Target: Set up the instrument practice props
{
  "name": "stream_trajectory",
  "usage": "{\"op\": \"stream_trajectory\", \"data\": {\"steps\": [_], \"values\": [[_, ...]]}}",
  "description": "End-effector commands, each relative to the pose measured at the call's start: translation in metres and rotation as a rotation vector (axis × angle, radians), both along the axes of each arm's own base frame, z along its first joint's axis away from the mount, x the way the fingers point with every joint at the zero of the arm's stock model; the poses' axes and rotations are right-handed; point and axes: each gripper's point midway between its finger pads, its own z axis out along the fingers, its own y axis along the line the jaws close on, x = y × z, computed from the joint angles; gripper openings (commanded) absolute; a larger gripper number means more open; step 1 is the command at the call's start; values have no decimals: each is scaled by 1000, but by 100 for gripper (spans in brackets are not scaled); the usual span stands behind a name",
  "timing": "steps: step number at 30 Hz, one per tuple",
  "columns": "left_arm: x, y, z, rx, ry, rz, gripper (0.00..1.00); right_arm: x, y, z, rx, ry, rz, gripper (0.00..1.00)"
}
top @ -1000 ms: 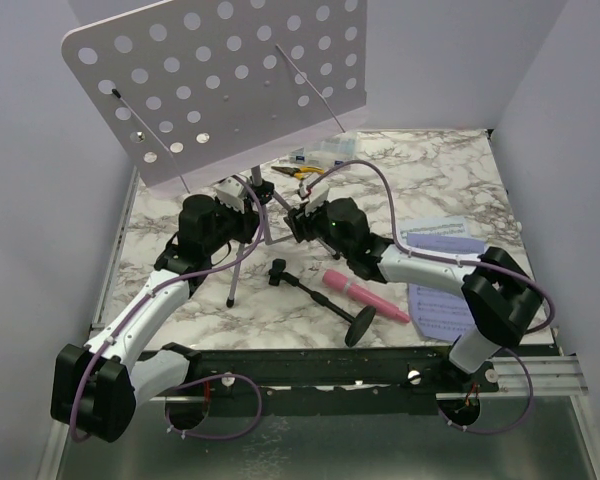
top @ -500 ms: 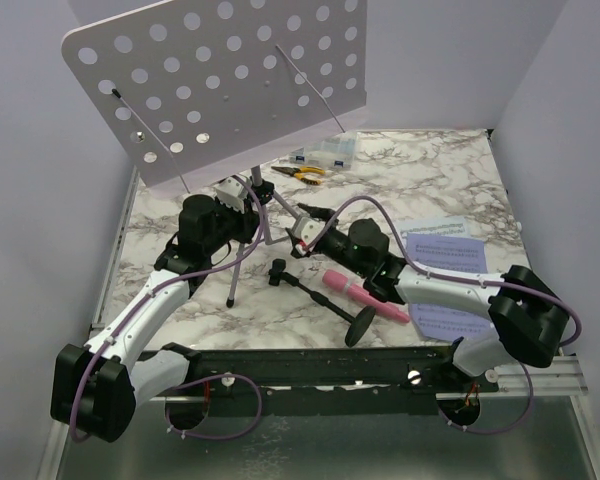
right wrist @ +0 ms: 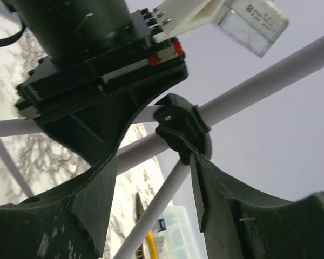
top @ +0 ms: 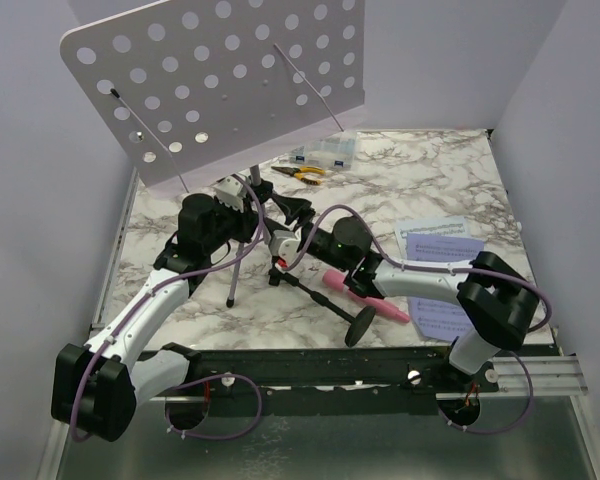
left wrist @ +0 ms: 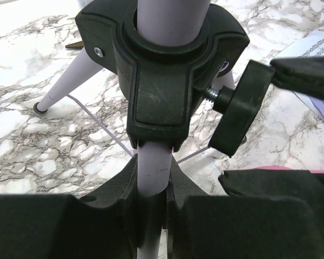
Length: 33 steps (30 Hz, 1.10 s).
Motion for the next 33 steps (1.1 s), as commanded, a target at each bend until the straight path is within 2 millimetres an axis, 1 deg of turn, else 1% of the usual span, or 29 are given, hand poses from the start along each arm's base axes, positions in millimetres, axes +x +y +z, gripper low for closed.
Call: {"op": "stream_trajectory", "data": {"steps": [1, 7, 11, 13, 15, 18, 20, 22, 25, 27, 29, 33], "values": [[-35, 6, -71, -2, 337, 53, 0, 4, 11, 31, 40, -129, -13, 60], [-35, 6, -72, -3, 341, 52, 0, 9, 6, 41, 60, -182, -69, 60], [-35, 4, -71, -7, 341, 43, 0, 12, 11, 36, 29, -190, -73, 60], [-36, 6, -73, 2, 344, 53, 0, 13, 13, 35, 26, -187, -72, 59], [-36, 5, -71, -2, 340, 48, 0, 15, 15, 33, 12, -201, -78, 58], [-36, 5, -72, -1, 342, 47, 0, 10, 18, 25, -32, -209, -63, 59], [-36, 7, -73, 5, 342, 56, 0, 5, 18, 26, -35, -211, -40, 60], [-35, 4, -70, -3, 339, 43, 0, 1, 16, 26, -36, -215, -25, 63], [-36, 5, -73, 1, 345, 45, 0, -8, 16, 31, -17, -188, 18, 65], [-35, 5, -71, 0, 340, 48, 0, -13, 20, 26, -47, -171, 59, 65], [-36, 4, -69, -6, 338, 39, 0, -18, 27, 13, -117, -161, 105, 62], [-36, 6, -68, -4, 331, 48, 0, -15, 37, 2, -165, -149, 128, 56]]}}
